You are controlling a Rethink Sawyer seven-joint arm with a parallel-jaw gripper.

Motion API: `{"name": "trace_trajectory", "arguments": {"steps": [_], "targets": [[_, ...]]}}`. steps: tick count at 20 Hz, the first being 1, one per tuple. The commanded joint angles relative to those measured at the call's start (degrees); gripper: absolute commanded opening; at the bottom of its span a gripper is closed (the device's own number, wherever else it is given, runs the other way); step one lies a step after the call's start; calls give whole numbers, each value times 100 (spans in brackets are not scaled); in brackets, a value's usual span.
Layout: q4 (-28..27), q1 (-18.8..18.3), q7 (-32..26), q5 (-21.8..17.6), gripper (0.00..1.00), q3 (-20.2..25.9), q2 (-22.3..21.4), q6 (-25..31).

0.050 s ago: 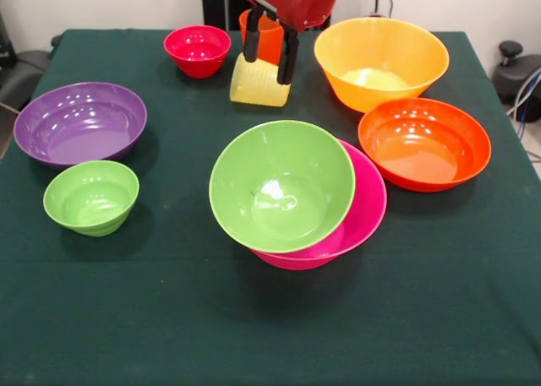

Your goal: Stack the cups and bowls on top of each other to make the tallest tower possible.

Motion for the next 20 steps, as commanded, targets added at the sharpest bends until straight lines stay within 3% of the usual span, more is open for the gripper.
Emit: {"name": "trace_trajectory", "arguments": {"steps": [1,11,20], "targets": [[311,229,1028,141,100,354,526,-358],[262,467,1217,406,100,236,750,-519],[442,908,1438,727,100,-82,491,-184]]}}
